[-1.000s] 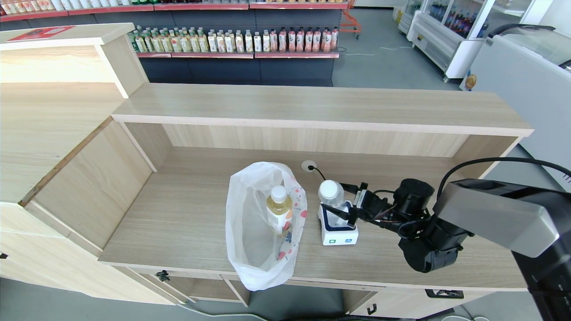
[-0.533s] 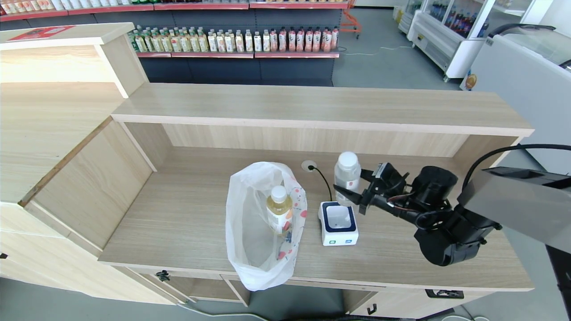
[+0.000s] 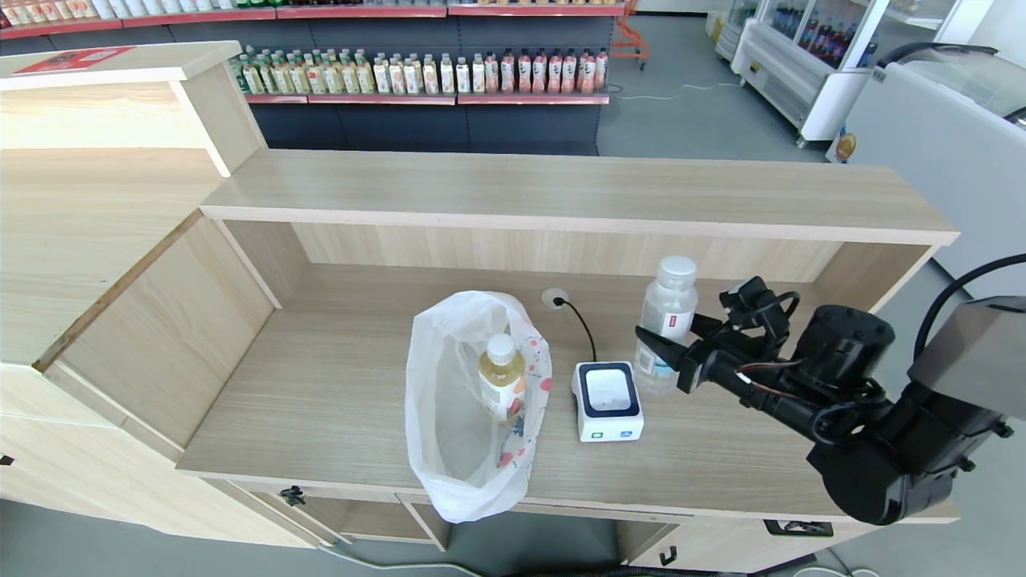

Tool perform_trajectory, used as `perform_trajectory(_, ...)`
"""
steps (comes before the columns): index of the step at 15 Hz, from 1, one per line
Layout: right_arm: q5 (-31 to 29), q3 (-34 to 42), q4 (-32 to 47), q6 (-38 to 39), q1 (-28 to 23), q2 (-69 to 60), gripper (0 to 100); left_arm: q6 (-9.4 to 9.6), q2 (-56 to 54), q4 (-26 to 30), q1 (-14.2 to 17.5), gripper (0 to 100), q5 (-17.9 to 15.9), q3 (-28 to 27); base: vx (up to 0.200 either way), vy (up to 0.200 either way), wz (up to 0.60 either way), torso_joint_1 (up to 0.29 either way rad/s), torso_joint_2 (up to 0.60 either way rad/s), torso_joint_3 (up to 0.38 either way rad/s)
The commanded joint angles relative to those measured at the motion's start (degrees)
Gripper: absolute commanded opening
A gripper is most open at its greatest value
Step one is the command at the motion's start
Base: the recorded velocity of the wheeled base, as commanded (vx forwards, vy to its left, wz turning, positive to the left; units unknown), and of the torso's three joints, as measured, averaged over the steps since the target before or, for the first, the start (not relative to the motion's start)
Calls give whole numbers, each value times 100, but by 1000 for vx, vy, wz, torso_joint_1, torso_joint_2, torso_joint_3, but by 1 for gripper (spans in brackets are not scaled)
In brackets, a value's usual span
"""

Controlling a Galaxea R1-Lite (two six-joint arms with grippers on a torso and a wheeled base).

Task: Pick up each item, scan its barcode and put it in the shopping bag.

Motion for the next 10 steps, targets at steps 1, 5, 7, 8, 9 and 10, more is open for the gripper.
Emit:
perform_trajectory(1, 1, 142, -12, 39, 18, -229, 0, 3, -2, -1, 2, 100, 0, 1, 0, 200, 0, 2, 2, 2)
perform_trajectory(5, 10, 370, -12, 109, 229, -352, 0, -5, -2, -1, 2, 100, 0, 1, 0, 200, 0, -2, 1, 7)
perform_trajectory(7, 10, 476, -12, 206, 475, -388, 0, 3, -2, -1, 2, 100, 0, 1, 0, 200, 0, 10, -2, 2)
perform_trajectory(8, 1, 520, -12, 302, 625, -396, 0, 3, -2, -1, 2, 100, 0, 1, 0, 200, 0, 22, 12, -2)
perform_trajectory(9, 1, 555, -12, 355, 748, -361, 0, 3, -2, -1, 2, 100, 0, 1, 0, 0, 0, 0, 0, 0)
perform_trajectory(10, 1, 555, -12, 355, 818, -291, 0, 3, -2, -1, 2, 100, 0, 1, 0, 0, 0, 0, 0, 0)
